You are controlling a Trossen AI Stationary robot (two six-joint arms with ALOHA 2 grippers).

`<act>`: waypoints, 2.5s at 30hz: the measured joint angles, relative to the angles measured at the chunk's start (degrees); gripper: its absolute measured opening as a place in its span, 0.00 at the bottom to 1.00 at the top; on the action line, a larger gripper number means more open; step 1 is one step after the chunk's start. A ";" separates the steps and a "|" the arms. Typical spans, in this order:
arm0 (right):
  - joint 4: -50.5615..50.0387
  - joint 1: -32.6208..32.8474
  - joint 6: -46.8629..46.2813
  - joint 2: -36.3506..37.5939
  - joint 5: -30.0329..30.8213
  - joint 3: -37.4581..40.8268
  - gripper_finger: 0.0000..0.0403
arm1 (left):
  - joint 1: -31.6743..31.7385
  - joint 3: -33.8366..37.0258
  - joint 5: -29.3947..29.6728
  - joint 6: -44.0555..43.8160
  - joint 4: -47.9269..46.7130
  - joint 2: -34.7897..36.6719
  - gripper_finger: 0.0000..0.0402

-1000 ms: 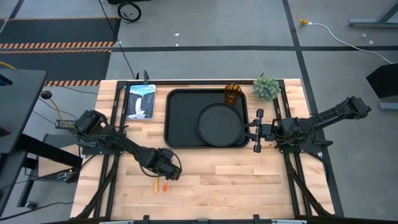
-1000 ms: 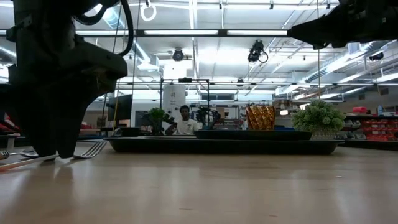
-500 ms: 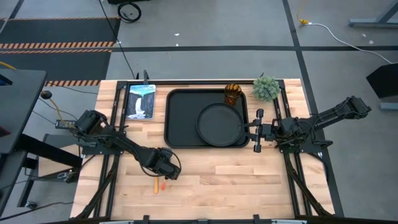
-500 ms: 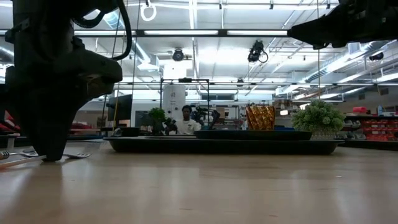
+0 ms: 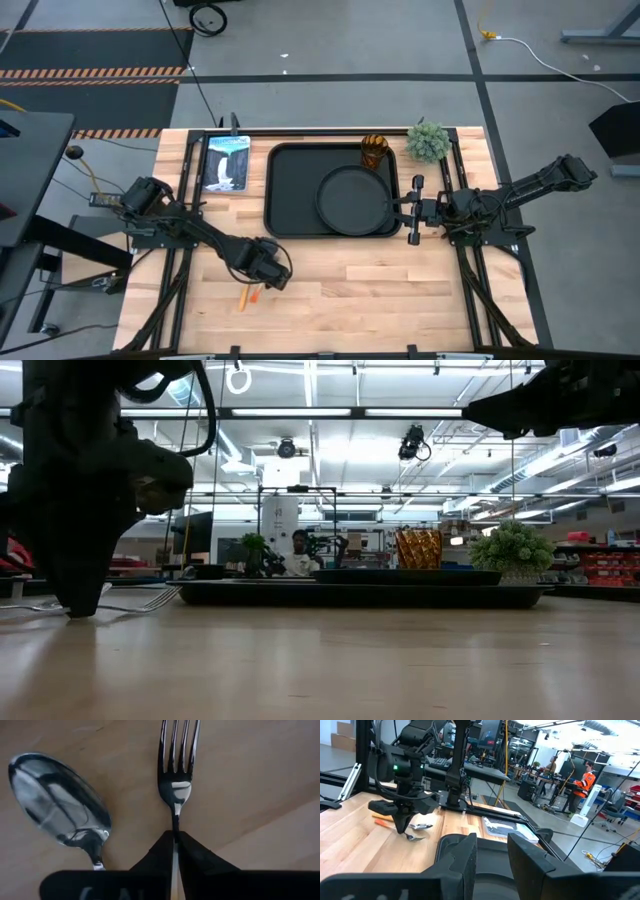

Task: Pick and place plate/cup/fork/spoon on tray
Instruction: Put the orange fork on the black serving tray to the left of the black plate

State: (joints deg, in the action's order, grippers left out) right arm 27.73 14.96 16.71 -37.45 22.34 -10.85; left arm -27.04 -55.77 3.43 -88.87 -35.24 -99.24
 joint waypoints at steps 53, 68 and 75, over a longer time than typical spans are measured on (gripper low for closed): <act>-0.35 0.02 -0.22 -0.02 -1.99 0.00 0.29 | 40.01 -10.07 1.81 28.05 2.54 -7.68 0.18; 0.11 0.02 -0.22 -0.02 -2.07 0.00 0.29 | 40.10 -11.91 3.42 45.10 2.36 -7.56 0.32; 0.11 0.02 -0.22 -0.04 -2.09 0.00 0.29 | 39.62 -13.20 10.69 72.44 3.58 -7.50 0.32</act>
State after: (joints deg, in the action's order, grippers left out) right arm 27.83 14.98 16.49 -37.50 20.25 -10.85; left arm 12.59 -68.97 14.12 -16.43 -31.67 -106.74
